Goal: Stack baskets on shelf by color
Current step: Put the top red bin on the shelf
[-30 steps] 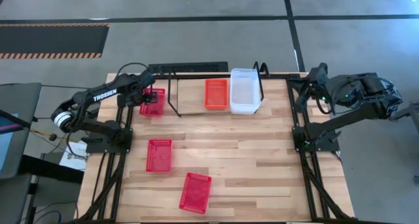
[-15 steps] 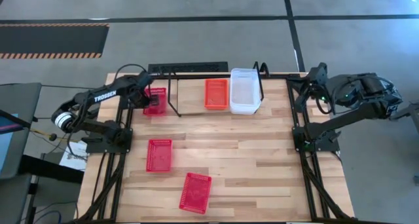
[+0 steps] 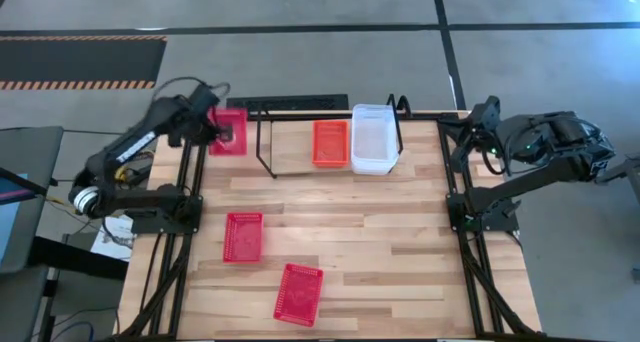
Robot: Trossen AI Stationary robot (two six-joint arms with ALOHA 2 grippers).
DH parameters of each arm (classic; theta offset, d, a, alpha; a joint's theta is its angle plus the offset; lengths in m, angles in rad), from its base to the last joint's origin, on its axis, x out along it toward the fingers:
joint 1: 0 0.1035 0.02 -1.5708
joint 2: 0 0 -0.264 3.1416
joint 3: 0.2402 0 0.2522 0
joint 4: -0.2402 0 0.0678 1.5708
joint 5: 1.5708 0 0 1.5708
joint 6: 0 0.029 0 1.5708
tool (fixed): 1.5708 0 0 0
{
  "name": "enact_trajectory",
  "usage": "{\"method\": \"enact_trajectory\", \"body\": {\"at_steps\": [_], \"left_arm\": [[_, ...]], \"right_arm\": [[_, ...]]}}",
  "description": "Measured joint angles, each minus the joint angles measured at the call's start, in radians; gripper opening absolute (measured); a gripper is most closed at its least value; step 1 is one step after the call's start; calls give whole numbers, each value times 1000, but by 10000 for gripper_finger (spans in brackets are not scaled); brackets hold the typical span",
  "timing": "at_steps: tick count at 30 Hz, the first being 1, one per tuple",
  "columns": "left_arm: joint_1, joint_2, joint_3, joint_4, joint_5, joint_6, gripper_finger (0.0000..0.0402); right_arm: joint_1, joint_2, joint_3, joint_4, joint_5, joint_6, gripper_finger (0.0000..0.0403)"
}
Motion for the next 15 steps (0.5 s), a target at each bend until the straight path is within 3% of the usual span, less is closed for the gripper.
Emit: {"method": "enact_trajectory", "body": {"at_steps": [6,10,15], "left_arm": [[-47,-88,224,-45,-83,-57,0],[-139,-124,300,77,-82,-106,0],[-312,-113,308,256,-82,-149,0]], "right_arm": [[0,0,0,-20,0,0,52],[0,0,0,-20,1,-1,52],[0,-13,0,-20,4,-16,52]]}}
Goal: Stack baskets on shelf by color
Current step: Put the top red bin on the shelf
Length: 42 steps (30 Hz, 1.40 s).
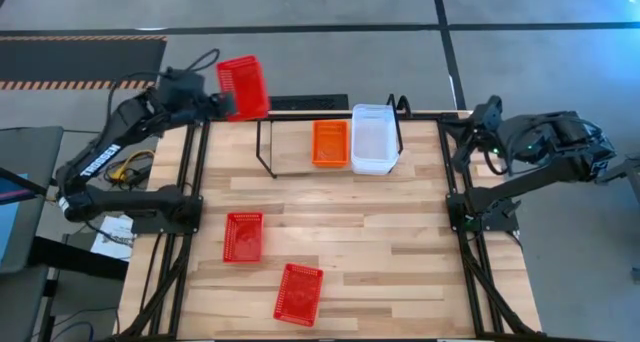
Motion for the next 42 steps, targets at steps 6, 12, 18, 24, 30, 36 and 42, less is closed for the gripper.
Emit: {"method": "enact_trajectory", "body": {"at_steps": [6,12,18,24,30,36,42], "left_arm": [[-184,107,-5,150,-45,-17,0],[-267,261,-5,207,-30,-55,0],[-296,393,-5,216,-45,-150,0],[-300,506,-5,194,-55,-237,0],[-300,549,-6,167,-106,-290,0],[-303,531,-5,151,-167,-357,0],[-303,530,-5,4,-150,-412,0]], "right_arm": [[0,-28,0,0,0,-3,52],[0,-63,0,-2,0,-10,52],[0,-95,0,-57,-4,-11,52],[0,-125,0,-127,-7,-11,52],[0,-158,0,-187,-8,-10,52],[0,-201,1,-224,-9,-4,52],[1,-251,0,-225,-10,-3,52]]}}
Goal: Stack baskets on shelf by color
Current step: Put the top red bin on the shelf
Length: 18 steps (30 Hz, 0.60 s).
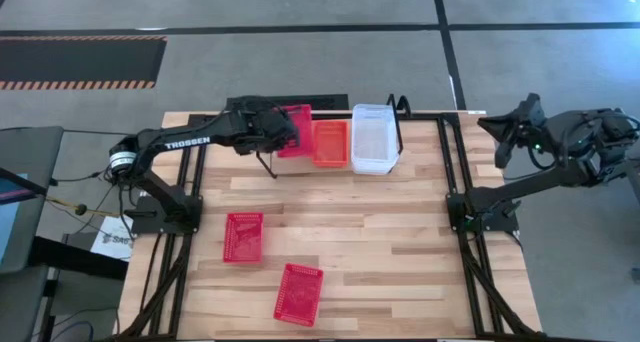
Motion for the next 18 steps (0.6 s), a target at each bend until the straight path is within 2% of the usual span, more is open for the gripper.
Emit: {"method": "enact_trajectory", "body": {"at_steps": [4,18], "left_arm": [[0,0,0,-91,13,-37,0],[40,10,0,-93,17,21,0]], "right_arm": [[0,-25,0,4,-1,-4,52],[0,-50,0,37,1,3,52]]}}
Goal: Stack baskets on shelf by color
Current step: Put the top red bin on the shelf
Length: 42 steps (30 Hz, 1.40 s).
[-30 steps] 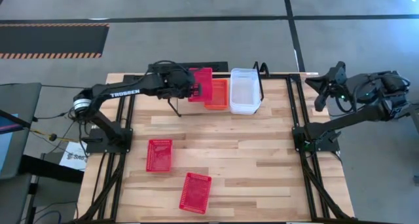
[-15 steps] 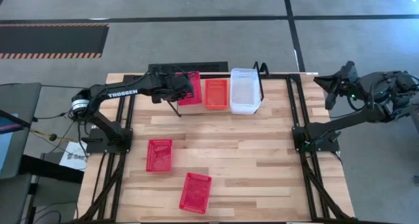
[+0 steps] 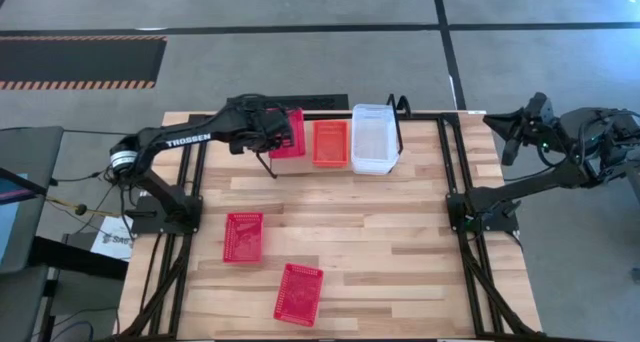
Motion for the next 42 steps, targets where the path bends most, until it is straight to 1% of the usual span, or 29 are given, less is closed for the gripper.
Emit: {"method": "enact_trajectory", "body": {"at_steps": [5,9,13,19,30,34,39,42], "left_arm": [[22,50,0,16,48,55,0],[29,83,4,32,56,82,0],[38,94,5,59,58,81,0],[48,96,4,63,85,40,0],[33,98,6,61,129,28,0],[16,108,53,22,114,29,0],[-13,104,151,-37,69,9,0],[-44,106,172,-55,46,-14,0]], "right_arm": [[0,0,0,0,0,28,52],[0,0,0,-1,0,35,52],[0,0,0,-3,0,52,52],[0,0,0,-3,0,53,52],[0,0,0,-3,0,52,52],[0,1,0,-3,0,50,52],[0,1,0,-5,0,49,52],[0,1,0,-12,0,49,52]]}}
